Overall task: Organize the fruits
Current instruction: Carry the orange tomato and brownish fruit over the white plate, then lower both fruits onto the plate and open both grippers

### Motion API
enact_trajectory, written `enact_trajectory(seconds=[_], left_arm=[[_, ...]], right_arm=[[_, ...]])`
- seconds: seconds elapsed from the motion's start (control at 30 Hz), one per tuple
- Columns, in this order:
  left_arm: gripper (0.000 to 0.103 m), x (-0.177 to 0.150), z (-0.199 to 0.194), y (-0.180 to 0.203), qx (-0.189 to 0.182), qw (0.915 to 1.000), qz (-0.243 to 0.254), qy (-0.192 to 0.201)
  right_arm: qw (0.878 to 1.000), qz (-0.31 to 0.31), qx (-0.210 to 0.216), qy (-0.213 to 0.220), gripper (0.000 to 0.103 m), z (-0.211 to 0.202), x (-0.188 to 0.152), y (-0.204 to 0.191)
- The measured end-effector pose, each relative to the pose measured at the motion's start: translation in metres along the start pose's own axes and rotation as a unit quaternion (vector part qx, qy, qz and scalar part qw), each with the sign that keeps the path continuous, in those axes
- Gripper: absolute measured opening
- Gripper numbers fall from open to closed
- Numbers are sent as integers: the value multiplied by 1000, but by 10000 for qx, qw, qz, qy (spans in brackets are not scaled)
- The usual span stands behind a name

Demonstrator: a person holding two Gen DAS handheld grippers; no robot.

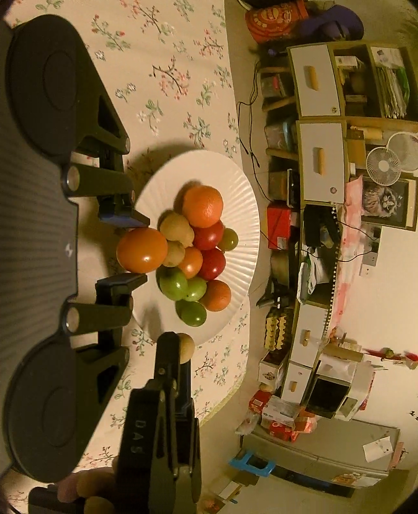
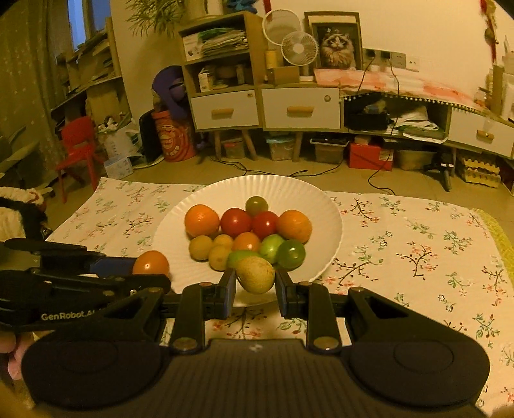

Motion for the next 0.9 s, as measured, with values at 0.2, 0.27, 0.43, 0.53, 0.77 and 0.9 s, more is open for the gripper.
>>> enact_trajectory(seconds=[0.2,0.27,0.43,0.53,0.77,0.9], left_arm=[[34,5,10,6,-33,9999,75,-75],[34,6,13,7,-30,9999,82,-97],[34,9,18,8,-45,9999,30,-130],[34,10,20,10,-34,9999,73,-146],[34,10,22,10,-12,9999,77,-143],[34,10,21,10,-14,9998,119,-129]], right_arm=[[10000,55,8,0,24,4,4,4],[10000,78,19,5,24,5,5,4],[9999,124,14,-50,24,11,6,9],[9999,145,-1,-91,24,14,5,10],[9997,223,-14,-115,24,16,5,14],[9997,227,-17,-113,24,17,5,14]])
Point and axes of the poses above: each gripper's, at about its wrist camera, not at the fingertips, and z roughly the way its jaws point, y to its right, x to its top, the point moved 4 cm from there along z, roughly the way its jaws point, and after that the axes turned 14 degrees about z, right-handed, at the moved point
